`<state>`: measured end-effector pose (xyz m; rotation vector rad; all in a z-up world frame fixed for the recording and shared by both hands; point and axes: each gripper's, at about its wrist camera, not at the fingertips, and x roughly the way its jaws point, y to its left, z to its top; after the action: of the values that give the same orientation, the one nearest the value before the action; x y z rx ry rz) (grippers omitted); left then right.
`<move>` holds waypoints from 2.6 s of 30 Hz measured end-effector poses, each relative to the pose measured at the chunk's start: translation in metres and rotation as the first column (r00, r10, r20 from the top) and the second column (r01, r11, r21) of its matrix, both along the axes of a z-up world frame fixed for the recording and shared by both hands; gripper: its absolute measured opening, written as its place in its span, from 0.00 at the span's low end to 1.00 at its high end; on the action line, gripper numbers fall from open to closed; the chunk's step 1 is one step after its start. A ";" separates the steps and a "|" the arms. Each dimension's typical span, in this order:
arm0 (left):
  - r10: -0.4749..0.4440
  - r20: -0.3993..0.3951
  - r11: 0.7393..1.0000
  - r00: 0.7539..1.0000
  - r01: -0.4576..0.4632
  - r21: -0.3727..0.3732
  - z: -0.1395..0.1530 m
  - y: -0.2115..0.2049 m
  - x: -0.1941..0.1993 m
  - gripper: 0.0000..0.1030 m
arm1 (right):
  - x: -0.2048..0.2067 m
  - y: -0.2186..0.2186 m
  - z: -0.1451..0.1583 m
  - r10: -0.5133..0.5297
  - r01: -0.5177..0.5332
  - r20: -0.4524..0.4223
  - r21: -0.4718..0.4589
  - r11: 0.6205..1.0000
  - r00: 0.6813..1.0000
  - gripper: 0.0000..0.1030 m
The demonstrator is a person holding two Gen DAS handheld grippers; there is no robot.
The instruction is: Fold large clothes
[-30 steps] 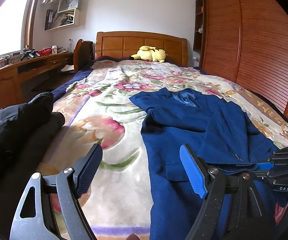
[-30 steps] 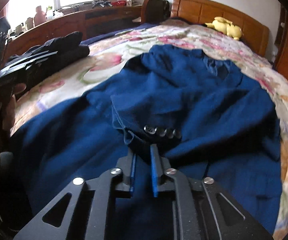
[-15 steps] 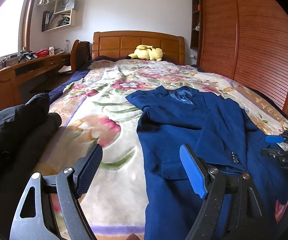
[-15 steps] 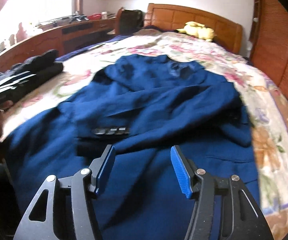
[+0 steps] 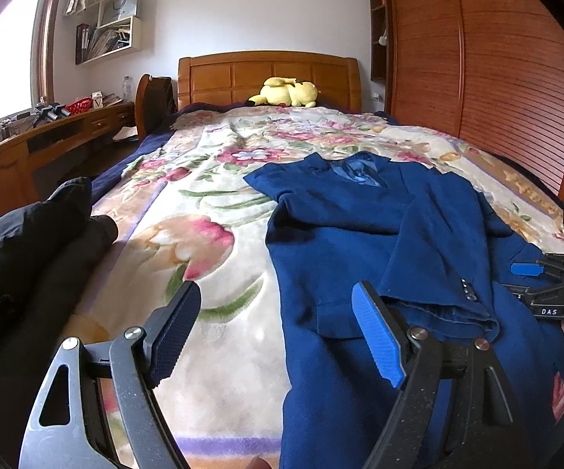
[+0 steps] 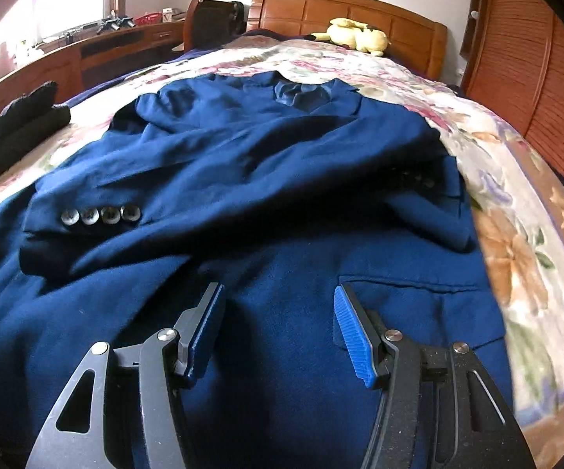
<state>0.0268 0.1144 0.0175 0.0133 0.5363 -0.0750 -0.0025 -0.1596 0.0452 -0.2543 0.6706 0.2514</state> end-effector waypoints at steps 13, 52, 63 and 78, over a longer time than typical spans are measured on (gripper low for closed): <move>-0.053 -0.024 0.998 0.998 0.052 -0.020 0.023 -0.031 0.010 0.78 | -0.001 -0.005 -0.003 -0.002 0.001 0.024 0.036 0.999 1.000 0.58; -0.190 -0.269 0.981 0.944 0.195 -0.008 0.004 -0.078 0.069 0.04 | 0.001 -0.004 -0.004 0.011 -0.012 0.016 0.060 0.998 1.000 0.58; -0.162 -0.237 0.986 0.958 0.167 0.001 0.013 -0.049 0.050 0.42 | 0.002 -0.004 -0.004 0.013 -0.014 0.015 0.060 0.998 1.000 0.59; -0.053 -0.186 0.998 0.981 0.056 0.009 -0.006 -0.007 -0.044 0.77 | 0.000 -0.005 -0.004 0.016 -0.017 0.022 0.044 0.999 1.000 0.58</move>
<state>-0.0170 0.1079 0.0117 0.0353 0.7237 -0.1266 -0.0030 -0.1642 0.0412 -0.2200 0.6410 0.2783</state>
